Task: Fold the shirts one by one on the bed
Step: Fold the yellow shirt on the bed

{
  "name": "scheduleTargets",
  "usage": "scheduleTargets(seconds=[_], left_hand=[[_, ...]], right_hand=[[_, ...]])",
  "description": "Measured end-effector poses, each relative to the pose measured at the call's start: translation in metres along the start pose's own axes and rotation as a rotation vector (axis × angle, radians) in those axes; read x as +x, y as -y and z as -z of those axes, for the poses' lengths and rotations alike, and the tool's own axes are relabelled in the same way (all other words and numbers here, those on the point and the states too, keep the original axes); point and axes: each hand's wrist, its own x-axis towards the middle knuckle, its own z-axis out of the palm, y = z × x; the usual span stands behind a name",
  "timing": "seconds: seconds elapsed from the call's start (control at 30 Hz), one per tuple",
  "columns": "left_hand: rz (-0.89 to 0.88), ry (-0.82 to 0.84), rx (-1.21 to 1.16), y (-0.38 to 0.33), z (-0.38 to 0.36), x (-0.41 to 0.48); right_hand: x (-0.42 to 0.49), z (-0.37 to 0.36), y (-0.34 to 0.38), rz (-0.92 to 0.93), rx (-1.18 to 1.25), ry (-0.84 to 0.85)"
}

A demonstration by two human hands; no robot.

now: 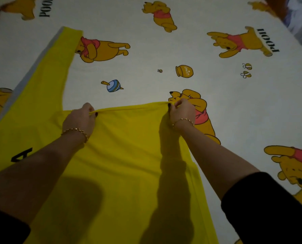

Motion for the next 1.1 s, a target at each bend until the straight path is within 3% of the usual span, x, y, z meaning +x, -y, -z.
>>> scheduleTargets(seconds=[0.2,0.33,0.53,0.73,1.1], left_hand=[[0.058,-0.085,-0.082,-0.015,0.011,0.025],[0.134,0.019,-0.236,-0.015,0.003,0.026],[0.014,-0.079,-0.389,-0.004,0.002,-0.011],[-0.042,-0.031,-0.402,0.026,0.009,-0.099],[-0.091,0.106,-0.243,0.124,0.044,-0.312]], right_hand=[[0.029,0.000,0.029,-0.059,0.255,-0.071],[0.028,-0.013,0.025,-0.112,0.354,0.028],[-0.019,-0.011,0.011,0.116,0.331,0.012],[-0.107,-0.007,-0.018,0.250,0.234,0.096],[-0.319,0.006,-0.076,0.547,-0.008,0.434]])
